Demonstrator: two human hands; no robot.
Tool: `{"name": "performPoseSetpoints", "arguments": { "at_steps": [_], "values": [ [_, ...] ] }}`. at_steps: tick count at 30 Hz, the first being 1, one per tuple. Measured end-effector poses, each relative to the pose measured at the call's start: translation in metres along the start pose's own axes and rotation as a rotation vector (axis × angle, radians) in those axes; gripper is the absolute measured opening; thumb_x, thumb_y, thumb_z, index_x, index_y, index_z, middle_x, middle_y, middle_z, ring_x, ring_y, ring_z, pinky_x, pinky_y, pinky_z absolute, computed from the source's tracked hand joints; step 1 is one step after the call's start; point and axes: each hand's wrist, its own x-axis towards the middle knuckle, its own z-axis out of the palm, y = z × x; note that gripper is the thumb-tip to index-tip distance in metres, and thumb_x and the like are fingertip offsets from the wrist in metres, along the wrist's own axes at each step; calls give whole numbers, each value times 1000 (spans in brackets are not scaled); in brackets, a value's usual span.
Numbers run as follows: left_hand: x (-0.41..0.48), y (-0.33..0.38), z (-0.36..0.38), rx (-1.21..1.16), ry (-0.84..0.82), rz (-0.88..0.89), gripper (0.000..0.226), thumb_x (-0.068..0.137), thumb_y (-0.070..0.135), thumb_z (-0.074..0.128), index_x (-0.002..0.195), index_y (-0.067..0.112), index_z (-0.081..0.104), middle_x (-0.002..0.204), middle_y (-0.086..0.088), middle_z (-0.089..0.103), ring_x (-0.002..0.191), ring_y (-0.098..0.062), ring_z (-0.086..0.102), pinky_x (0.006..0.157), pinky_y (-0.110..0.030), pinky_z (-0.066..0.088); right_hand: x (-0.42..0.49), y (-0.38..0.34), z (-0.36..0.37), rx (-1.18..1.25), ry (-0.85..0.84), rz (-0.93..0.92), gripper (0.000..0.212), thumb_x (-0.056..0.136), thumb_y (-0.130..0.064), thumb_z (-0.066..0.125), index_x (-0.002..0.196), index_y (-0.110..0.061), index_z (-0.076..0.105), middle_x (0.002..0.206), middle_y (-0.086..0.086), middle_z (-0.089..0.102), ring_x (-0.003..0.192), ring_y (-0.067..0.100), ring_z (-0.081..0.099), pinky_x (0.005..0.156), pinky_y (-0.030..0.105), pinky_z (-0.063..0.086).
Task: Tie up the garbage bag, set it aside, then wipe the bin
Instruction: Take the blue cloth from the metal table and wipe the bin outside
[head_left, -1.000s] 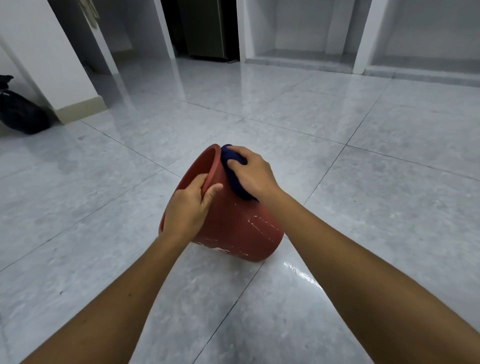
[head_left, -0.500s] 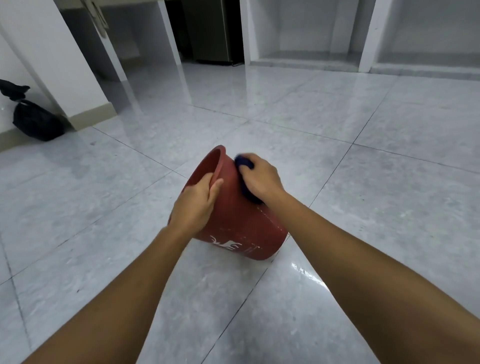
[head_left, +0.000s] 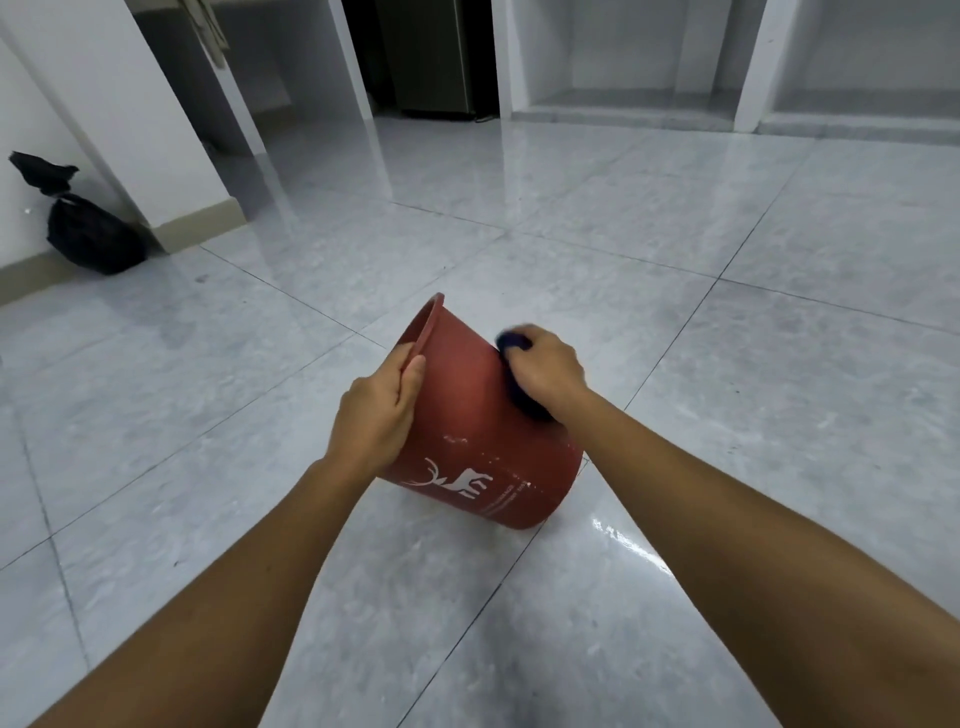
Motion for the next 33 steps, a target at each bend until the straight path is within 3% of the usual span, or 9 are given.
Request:
{"name": "performPoseSetpoints", "arguments": {
  "at_steps": [4, 6, 9, 13, 20, 22, 25, 29, 33],
  "values": [
    [12, 14, 10, -221, 131, -52, 23, 86, 26, 32, 106, 25, 42, 55, 13, 52, 46, -5, 49, 45, -16, 31, 0, -31, 6, 66, -11, -249, 40, 89, -25, 53, 129, -32, 58, 129, 5, 62, 113, 27, 58, 99, 39, 46],
    [9, 9, 7, -251, 133, -45, 22, 87, 25, 33, 107, 27, 41, 67, 16, 55, 50, -3, 49, 47, -13, 31, 1, -18, 8, 29, 22, -227, 40, 89, -25, 51, 128, -34, 58, 124, 8, 63, 109, 30, 60, 97, 42, 47],
    [-7, -10, -1, 46, 83, 31, 39, 98, 45, 24, 136, 46, 35, 81, 15, 59, 66, -8, 54, 55, -22, 37, 4, 28, 3, -39, 66, 37, 37, 90, -29, 47, 125, -36, 58, 126, 11, 61, 113, 34, 57, 98, 39, 44],
    [-13, -7, -3, 89, -61, 53, 46, 91, 58, 13, 137, 62, 12, 65, 12, 53, 58, -4, 49, 53, -20, 37, -1, 59, -2, -53, 87, 382, 39, 93, -29, 39, 131, -29, 50, 131, 13, 53, 122, 39, 47, 86, 37, 35],
    [24, 32, 29, -113, 18, 25, 24, 98, 44, 30, 118, 34, 37, 81, 12, 59, 72, -15, 62, 58, -27, 46, 4, -21, 1, 48, 136, -214, 39, 91, -31, 46, 130, -36, 51, 130, 9, 54, 115, 34, 53, 99, 43, 45],
    [23, 33, 27, -197, 36, 17, 12, 97, 37, 35, 107, 31, 37, 87, 13, 59, 83, -16, 63, 62, -22, 47, 4, -10, 1, 22, 147, -184, 41, 91, -35, 44, 131, -40, 48, 131, 9, 50, 115, 36, 52, 96, 42, 46],
    [2, 5, 16, -26, 47, 153, 38, 96, 38, 33, 134, 41, 37, 112, 8, 59, 98, -11, 55, 84, -30, 47, 6, 38, -4, -37, 155, 41, 38, 91, -33, 43, 128, -39, 51, 129, 13, 52, 114, 41, 53, 97, 42, 45],
    [-19, -18, 4, 0, -199, 133, 47, 97, 47, 25, 143, 53, 15, 113, -1, 64, 88, -10, 56, 88, -33, 49, 2, 71, -8, -6, 152, 313, 36, 93, -28, 39, 126, -30, 52, 129, 15, 52, 119, 42, 47, 87, 36, 36],
    [-2, 5, 17, 44, -68, 92, 44, 97, 51, 23, 141, 54, 20, 85, 4, 67, 73, -17, 60, 79, -40, 54, 8, 26, -8, 40, 132, 68, 36, 91, -26, 41, 124, -31, 55, 127, 14, 57, 115, 39, 53, 101, 42, 43]
  ]
}}
